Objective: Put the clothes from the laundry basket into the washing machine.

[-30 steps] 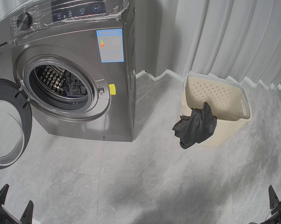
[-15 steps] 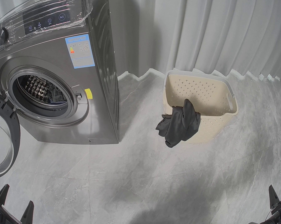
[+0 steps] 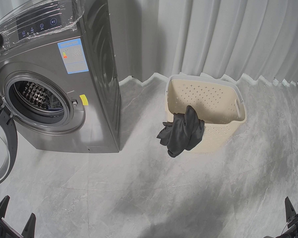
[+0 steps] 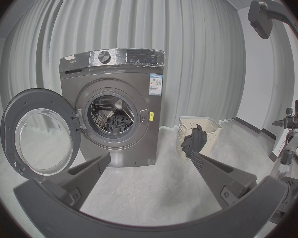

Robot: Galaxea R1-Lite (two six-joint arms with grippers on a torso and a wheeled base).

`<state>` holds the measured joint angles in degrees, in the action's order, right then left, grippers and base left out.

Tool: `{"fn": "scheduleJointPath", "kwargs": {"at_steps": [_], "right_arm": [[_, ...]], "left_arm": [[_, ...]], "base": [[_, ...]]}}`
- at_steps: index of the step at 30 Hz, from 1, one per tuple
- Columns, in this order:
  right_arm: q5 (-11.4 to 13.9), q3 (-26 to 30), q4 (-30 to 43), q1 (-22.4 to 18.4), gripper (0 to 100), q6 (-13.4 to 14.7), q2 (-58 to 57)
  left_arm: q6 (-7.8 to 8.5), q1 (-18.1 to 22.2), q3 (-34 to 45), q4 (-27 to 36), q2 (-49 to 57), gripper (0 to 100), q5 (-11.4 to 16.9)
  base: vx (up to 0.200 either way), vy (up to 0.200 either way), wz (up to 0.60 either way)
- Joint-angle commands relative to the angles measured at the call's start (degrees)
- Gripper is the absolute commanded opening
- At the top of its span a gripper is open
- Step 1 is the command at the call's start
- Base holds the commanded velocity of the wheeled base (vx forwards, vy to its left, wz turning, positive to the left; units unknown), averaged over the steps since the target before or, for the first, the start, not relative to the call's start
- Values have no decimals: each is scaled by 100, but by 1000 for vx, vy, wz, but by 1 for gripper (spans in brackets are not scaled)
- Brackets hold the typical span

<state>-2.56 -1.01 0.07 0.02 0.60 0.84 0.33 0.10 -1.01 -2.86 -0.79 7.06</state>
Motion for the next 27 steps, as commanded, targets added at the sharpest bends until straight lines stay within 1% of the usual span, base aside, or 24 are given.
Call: {"fn": "scheduleJointPath", "kwargs": {"at_steps": [1, 6, 8, 10, 16, 19, 20, 21, 23, 25, 26, 27], "right_arm": [[1, 92, 1, 6, 100, -7, -84], [1, 92, 1, -2, 100, -7, -84], [1, 92, 10, 6, 100, 46, -84], [-43, 92, 10, -2, 100, 81, -84], [-8, 92, -42, -2, 100, 55, -84], [-8, -277, -429, 6, 100, 19, -84], [-8, -584, -535, 15, 100, 28, -67], [-8, -769, -473, 33, 100, 28, 30], [1, -857, -324, 59, 100, 37, 241], [98, -822, -42, 147, 100, 37, 478], [115, -813, -25, 156, 100, 37, 496], [335, -769, 221, 314, 100, 37, 804]], "left_arm": [[2, -1, 101, -4, 79, 100, -3], [2, 8, 101, -4, 79, 100, -3], [2, 8, 101, -4, 79, 100, -3], [2, 8, 101, -4, 79, 100, -3], [2, 8, 101, -4, 79, 100, -3], [2, -1, 101, -4, 79, 100, -3], [2, -1, 101, -4, 79, 100, -3], [2, -1, 101, 5, 79, 100, -3], [11, -1, 101, 5, 79, 100, -3], [2, -1, 101, 5, 79, 100, -3], [2, -1, 101, 5, 79, 100, -3], [2, -1, 101, 5, 79, 100, -3]], "base": [[0, 0, 0], [0, 0, 0], [0, 0, 0], [200, 0, 0], [200, 0, 0], [200, 0, 0], [200, 0, 0], [200, 0, 0], [200, 0, 0], [200, 0, 0], [200, 0, 0], [200, 0, 0]]}}
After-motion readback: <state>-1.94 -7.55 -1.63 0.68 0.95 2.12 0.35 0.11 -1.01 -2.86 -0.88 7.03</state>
